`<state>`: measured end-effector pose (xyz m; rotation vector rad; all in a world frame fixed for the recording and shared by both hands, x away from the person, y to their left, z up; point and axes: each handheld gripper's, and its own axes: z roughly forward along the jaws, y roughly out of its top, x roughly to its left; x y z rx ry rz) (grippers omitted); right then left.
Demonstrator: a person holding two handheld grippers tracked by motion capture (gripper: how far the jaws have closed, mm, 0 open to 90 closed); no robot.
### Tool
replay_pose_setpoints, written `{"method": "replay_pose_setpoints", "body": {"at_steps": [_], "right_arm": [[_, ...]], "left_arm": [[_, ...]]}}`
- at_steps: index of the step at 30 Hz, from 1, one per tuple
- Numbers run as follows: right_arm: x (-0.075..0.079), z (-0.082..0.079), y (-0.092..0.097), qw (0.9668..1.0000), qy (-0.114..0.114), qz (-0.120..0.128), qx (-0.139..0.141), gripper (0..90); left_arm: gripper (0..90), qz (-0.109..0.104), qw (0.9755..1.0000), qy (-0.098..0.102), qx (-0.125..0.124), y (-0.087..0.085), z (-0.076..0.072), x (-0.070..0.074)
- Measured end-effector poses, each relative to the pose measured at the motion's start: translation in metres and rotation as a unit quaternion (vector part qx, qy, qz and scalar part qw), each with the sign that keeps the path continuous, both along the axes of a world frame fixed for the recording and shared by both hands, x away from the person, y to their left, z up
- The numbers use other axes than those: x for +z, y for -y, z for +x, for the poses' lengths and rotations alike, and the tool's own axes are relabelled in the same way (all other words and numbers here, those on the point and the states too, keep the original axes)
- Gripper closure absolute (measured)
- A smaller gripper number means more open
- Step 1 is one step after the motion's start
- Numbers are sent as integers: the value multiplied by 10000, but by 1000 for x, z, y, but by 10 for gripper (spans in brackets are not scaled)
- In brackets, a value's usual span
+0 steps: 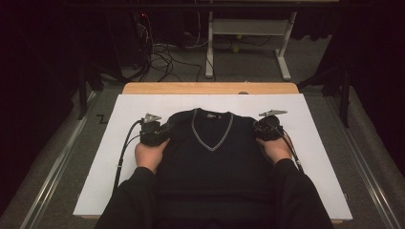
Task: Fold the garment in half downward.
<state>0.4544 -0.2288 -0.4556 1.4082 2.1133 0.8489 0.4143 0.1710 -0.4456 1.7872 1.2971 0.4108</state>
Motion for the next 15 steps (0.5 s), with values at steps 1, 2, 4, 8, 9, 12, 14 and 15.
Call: {"method": "replay_pose_setpoints", "body": {"at_steps": [1, 2, 4, 8, 9, 12, 14, 15], "right_arm": [[4, -1, 1, 9999, 119, 26, -9, 806], [9, -3, 3, 9997, 245, 36, -17, 806], [20, -6, 6, 9985, 544, 34, -2, 806], [41, -10, 11, 9958, 913, 48, 46, 806], [47, -11, 12, 9950, 993, 86, 18, 806], [64, -13, 16, 9917, 1280, 138, -75, 806], [74, -13, 18, 9889, 1476, 137, -129, 806], [79, -13, 20, 9873, 1573, 145, -176, 806]], "left_arm": [[712, 0, 10000, 0, 0, 0, 0, 0], [712, -18, 9999, 64, 86, -4, 1, 4], [712, 22, 9998, 132, 139, -7, 4, 9], [712, -10, 9992, 375, 169, -9, 8, 27], [712, 24, 9987, 473, 166, -8, 9, 32], [712, 30, 9980, 604, 171, -8, 13, 43], [712, -6, 9972, 722, 218, -8, 16, 55], [712, -14, 9965, 797, 246, -8, 17, 60]]}}
